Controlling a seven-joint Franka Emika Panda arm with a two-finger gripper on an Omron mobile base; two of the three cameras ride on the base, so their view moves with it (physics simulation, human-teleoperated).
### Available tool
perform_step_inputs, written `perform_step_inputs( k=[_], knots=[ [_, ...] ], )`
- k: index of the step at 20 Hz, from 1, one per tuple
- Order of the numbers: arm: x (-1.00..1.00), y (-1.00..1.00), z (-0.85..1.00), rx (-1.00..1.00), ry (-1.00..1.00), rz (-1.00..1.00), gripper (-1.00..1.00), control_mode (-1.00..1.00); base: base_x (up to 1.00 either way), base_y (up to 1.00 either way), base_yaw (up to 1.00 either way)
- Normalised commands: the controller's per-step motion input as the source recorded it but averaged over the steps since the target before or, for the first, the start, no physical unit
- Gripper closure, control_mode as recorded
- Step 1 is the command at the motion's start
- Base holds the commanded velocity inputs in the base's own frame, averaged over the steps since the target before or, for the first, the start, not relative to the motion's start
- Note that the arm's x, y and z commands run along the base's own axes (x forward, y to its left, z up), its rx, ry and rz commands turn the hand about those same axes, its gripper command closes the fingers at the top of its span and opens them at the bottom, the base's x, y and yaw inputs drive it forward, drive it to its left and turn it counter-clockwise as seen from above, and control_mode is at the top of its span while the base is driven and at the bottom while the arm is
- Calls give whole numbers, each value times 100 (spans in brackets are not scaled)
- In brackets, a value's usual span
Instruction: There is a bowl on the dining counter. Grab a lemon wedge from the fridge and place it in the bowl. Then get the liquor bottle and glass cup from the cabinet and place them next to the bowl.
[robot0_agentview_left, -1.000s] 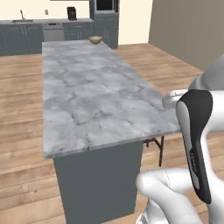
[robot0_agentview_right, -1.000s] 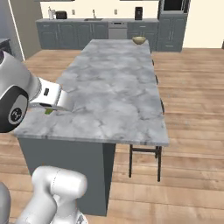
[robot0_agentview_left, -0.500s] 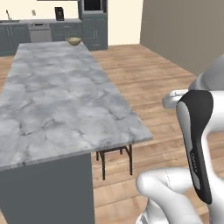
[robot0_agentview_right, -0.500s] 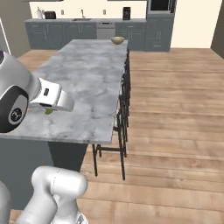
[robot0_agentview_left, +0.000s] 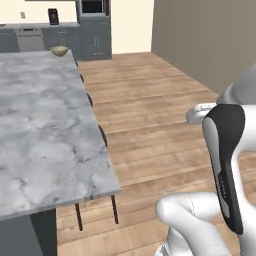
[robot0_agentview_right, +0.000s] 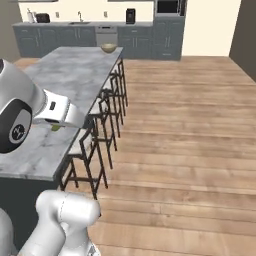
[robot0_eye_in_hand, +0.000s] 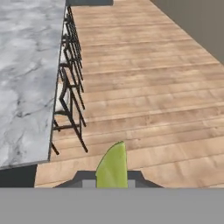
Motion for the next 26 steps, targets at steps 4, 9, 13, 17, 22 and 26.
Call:
perform_step_inputs(
  k=[4, 9, 13, 17, 22, 26],
  knots=[
    [0, 0, 0, 0, 0, 0, 100, 100, 100, -100, 2],
    [0, 0, 0, 0, 0, 0, 100, 100, 100, -100, 15],
    [0, 0, 0, 0, 0, 0, 100, 100, 100, -91, 27],
    [0, 0, 0, 0, 0, 0, 100, 100, 100, -81, 32],
    [0, 0, 0, 0, 0, 0, 100, 100, 100, -78, 34],
    [0, 0, 0, 0, 0, 0, 100, 100, 100, -74, 36]
  ],
)
